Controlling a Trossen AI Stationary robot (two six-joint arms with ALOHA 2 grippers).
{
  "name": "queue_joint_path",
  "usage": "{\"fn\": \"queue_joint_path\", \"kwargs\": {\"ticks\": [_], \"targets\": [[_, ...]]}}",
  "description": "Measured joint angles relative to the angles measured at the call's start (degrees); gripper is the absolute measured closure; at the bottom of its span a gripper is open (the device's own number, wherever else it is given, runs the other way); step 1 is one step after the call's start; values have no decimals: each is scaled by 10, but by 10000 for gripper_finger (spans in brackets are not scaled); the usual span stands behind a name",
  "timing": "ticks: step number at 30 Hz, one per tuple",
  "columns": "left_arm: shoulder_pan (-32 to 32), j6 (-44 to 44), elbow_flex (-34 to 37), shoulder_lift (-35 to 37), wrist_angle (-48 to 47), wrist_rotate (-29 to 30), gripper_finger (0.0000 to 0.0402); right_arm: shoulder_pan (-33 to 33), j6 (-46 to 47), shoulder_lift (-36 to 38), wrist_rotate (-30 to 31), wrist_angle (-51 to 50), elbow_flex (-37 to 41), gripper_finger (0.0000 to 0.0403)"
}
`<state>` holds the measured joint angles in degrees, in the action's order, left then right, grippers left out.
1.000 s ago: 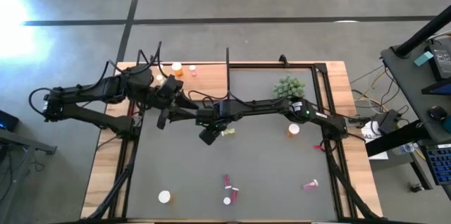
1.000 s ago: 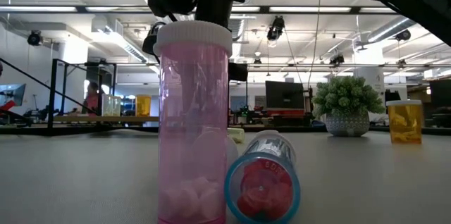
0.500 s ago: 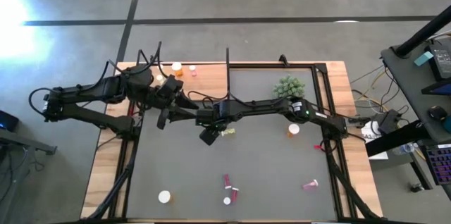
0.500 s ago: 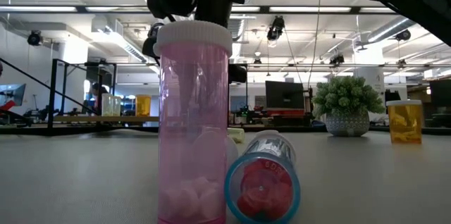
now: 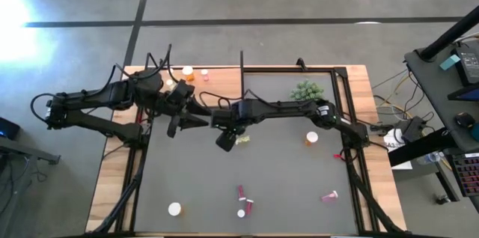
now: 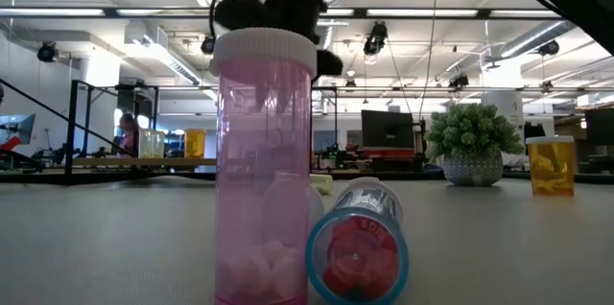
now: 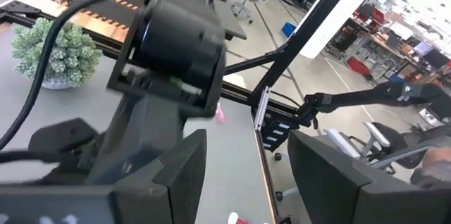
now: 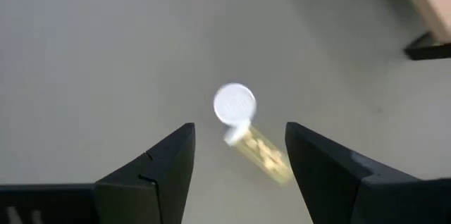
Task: Pick and place medicine bottles onto shelf by color
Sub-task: Put the bottom right blue pill bottle on the shelf
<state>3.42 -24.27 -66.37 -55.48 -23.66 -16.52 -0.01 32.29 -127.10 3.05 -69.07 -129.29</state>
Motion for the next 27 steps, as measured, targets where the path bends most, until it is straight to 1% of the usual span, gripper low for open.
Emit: {"fn": "queue_joint_path", "kwargs": {"ticks": [2,5,7,11,14,16,21,24,27], "targets": [[0,24,0,0,0,12,218,0,-19,13,0,-20,0,191],[0,67,1,0,-2,53,218,2,-41,31,2,-44,0,192],[0,80,1,0,-12,70,218,5,-54,40,10,-66,0,192],[0,97,2,-14,-60,97,218,17,-77,59,43,-139,4,193],[0,97,3,-40,-78,124,218,29,-75,64,87,-198,10,193],[0,97,4,-63,-85,127,218,37,-69,67,114,-212,20,193],[0,98,4,-120,-84,128,218,59,-68,94,120,-208,73,193],[0,96,4,-136,-83,147,219,69,-64,122,120,-207,131,193],[0,98,3,-137,-83,154,219,74,-57,161,120,-195,208,193]]}}
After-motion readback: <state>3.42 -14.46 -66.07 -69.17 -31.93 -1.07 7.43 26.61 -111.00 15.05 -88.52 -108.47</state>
